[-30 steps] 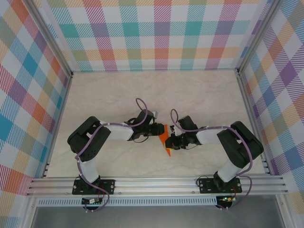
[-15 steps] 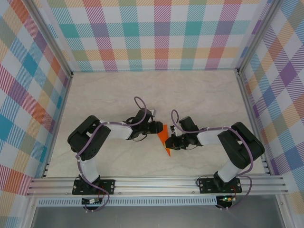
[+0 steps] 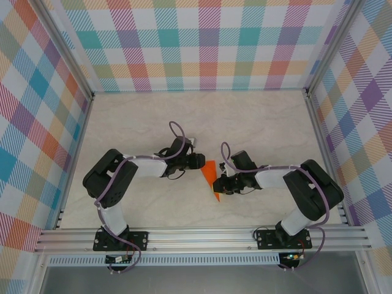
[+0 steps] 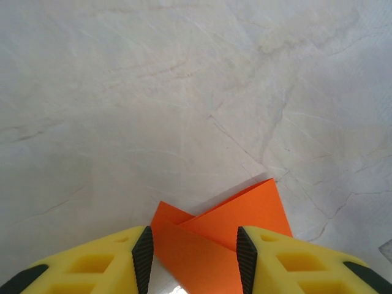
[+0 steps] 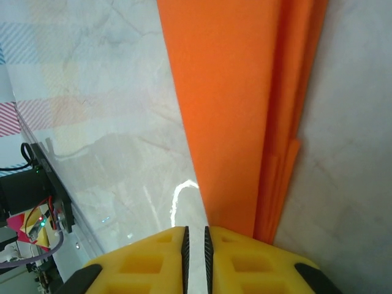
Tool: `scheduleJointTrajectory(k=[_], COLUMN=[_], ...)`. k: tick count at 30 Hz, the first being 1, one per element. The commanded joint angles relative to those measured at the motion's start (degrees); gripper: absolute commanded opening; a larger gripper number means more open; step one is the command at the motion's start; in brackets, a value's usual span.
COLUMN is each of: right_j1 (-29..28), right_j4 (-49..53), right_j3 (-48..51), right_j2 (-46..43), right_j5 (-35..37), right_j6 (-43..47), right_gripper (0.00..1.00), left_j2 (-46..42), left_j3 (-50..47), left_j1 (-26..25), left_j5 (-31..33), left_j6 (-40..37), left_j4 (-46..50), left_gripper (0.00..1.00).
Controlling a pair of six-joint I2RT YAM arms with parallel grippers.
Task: Fold a paper plane with a square sheet of paper (pick it up from the middle)
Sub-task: Fold the wing for the fifth time at the center of the table, then move a paper plane to the center of the table.
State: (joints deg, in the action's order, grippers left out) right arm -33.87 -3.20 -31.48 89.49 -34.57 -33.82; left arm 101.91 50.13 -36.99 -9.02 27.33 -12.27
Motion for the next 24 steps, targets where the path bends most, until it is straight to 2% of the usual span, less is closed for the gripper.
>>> scheduleJointTrajectory(k=[1,4,6,9,12,18,24], right_j1=[-0.4,-0.4,0.0,2.7,7.6,11.9,12.1], right_j4=[5.1,9.4,13.2,17.3,17.8,18.2,17.9], right_j3=[-1.0,-2.0,-2.0,-0.7,1.7,5.9,7.7], right_j2=[-5.2,-10.4,-14.0,-18.8,-22.8,-27.6,-28.4], right_j5=[-0.9,2.2,6.9,12.3,11.4,13.6,13.9], right_j6=[0.8,2.0,2.5,1.0,-0.8,-2.3,-2.5], right_gripper=[0.19,0.21,0.25,0.29,0.34,0.46,0.51], left_j2=[-6.5,-10.7,-13.8,-16.8,-16.9,-5.7,6.4], left_j3=[0.0,-1.7,-3.1,-2.4,1.5,15.2,27.7], left_j1=[1.1,0.9,0.1,-2.7,-7.4,-19.1,-22.8], left_j5=[3.2,3.3,3.5,8.3,16.5,30.7,34.9], left_j6=[-0.9,1.1,2.5,6.0,9.4,14.1,16.0], left_j4=[4.9,6.0,6.5,12.5,22.8,39.8,49.3], left_gripper=[0.45,0.47,0.49,0.55,0.57,0.62,0.62])
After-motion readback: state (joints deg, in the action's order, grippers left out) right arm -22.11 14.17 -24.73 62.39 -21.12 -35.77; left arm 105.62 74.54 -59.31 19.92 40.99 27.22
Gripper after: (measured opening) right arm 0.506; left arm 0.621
